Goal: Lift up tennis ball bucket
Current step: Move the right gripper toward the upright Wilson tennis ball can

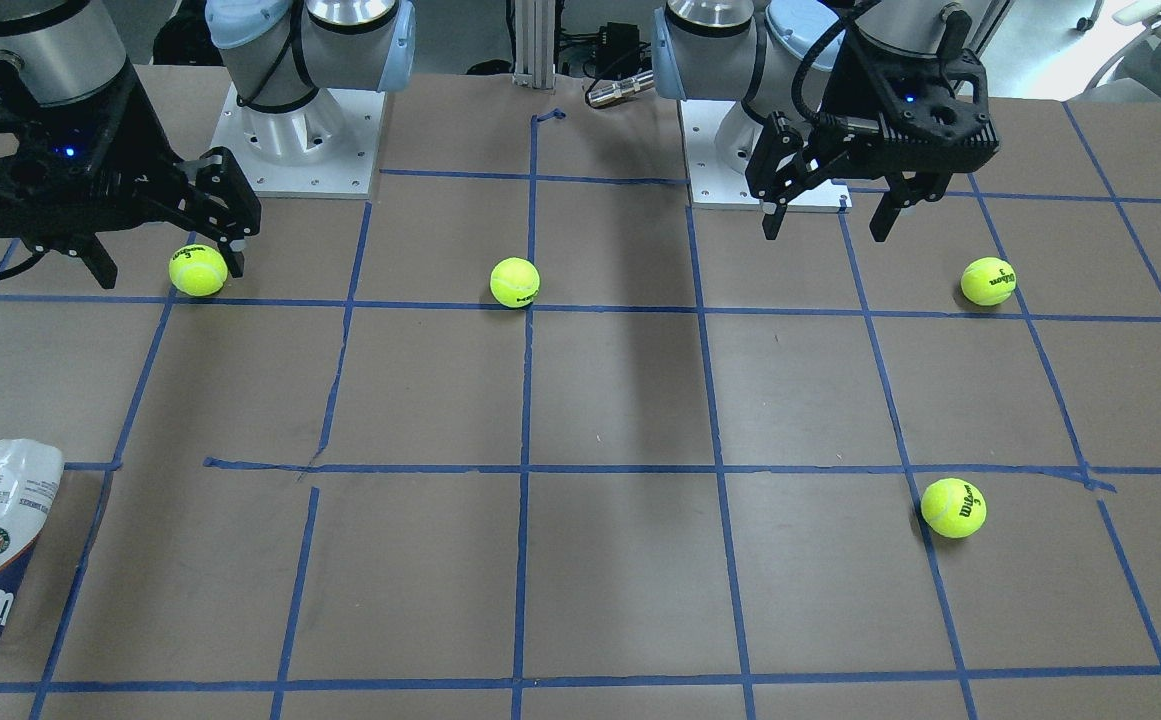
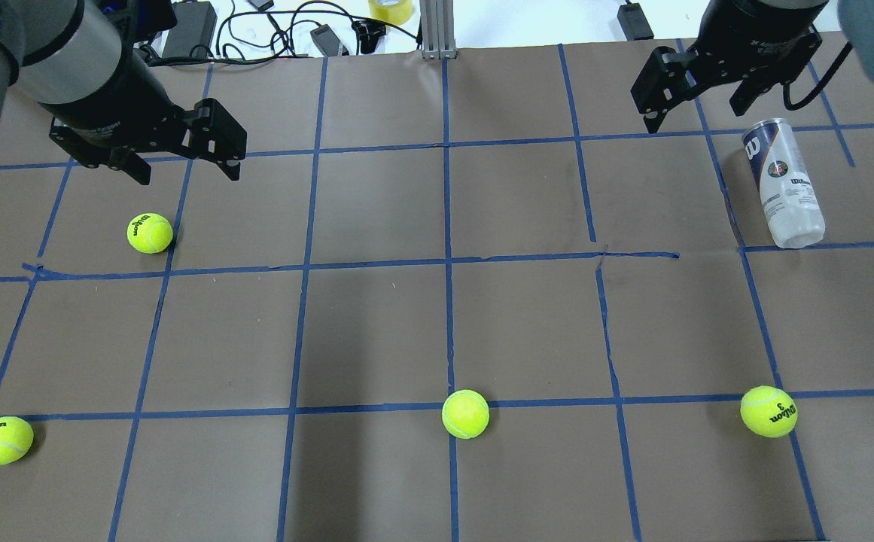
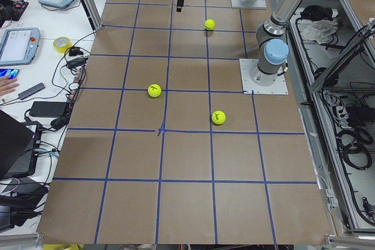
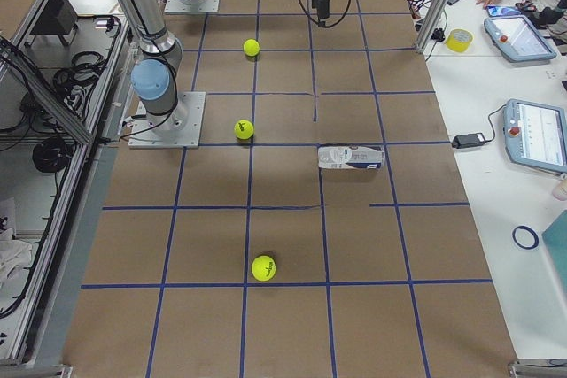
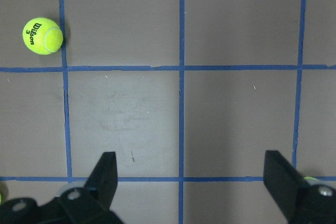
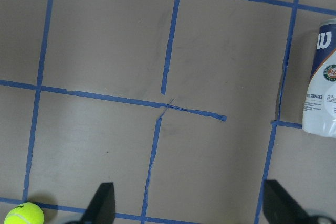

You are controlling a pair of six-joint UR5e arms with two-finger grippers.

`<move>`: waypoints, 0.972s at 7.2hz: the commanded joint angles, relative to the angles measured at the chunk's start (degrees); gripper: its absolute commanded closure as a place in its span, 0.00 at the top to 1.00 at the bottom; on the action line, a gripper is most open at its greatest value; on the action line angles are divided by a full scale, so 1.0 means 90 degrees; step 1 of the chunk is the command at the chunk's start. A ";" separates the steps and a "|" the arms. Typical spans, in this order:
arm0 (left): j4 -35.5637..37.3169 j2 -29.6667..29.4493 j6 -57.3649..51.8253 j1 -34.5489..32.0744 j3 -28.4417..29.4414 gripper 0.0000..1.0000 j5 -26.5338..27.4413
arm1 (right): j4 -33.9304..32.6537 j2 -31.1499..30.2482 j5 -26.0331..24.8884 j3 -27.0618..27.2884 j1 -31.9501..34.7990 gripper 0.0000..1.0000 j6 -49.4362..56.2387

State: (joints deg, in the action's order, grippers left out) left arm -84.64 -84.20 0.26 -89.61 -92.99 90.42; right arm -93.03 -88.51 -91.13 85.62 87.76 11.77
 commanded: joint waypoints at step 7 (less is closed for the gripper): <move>0.0000 0.0000 0.0000 0.0006 0.0010 1.00 -0.0007 | -0.0054 0.0362 -0.0030 0.0086 -0.0345 1.00 -0.0693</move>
State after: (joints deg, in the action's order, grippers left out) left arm -84.64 -84.20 0.26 -89.57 -92.90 90.35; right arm -93.38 -85.65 -90.98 86.40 86.36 5.22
